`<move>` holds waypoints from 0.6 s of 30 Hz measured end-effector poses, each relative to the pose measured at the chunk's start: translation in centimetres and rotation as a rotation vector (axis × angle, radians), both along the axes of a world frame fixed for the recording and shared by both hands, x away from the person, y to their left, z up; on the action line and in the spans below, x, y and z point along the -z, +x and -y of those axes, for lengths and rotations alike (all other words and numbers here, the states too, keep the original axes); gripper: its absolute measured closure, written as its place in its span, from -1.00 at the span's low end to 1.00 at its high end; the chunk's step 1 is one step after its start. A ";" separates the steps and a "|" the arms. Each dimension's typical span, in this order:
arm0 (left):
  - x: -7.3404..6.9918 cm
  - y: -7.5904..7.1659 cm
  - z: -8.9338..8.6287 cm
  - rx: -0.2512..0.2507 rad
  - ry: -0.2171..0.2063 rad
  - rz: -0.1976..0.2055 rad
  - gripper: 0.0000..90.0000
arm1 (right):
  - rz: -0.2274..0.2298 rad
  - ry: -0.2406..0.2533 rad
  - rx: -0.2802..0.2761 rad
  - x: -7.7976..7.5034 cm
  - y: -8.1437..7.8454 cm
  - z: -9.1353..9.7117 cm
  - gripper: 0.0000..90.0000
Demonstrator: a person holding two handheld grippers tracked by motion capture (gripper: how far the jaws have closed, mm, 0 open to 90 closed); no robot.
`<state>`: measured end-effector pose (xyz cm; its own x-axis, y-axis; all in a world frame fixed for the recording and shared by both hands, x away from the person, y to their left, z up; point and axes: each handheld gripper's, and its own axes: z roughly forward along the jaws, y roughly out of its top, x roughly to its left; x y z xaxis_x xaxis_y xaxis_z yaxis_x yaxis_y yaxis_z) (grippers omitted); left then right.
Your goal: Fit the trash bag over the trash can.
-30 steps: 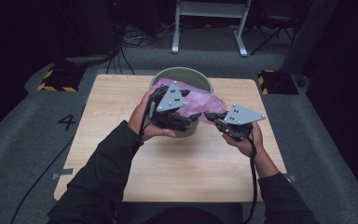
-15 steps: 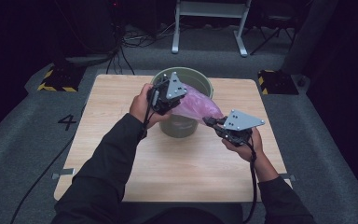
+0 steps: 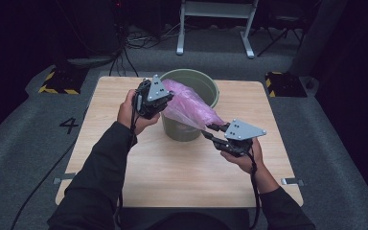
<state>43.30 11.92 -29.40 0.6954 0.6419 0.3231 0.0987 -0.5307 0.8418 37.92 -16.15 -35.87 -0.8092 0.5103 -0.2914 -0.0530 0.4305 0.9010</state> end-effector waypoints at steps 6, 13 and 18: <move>0.4 -1.2 0.1 0.041 0.001 0.008 0.99 | -0.035 0.102 0.036 -1.0 0.1 1.0 0.04; 1.3 -2.1 0.7 0.077 0.016 0.006 0.99 | -0.040 0.190 0.070 -2.0 0.4 1.1 -0.10; 1.7 -2.4 0.7 0.100 0.010 -0.005 0.99 | -0.029 0.206 0.079 -2.4 0.7 1.0 0.47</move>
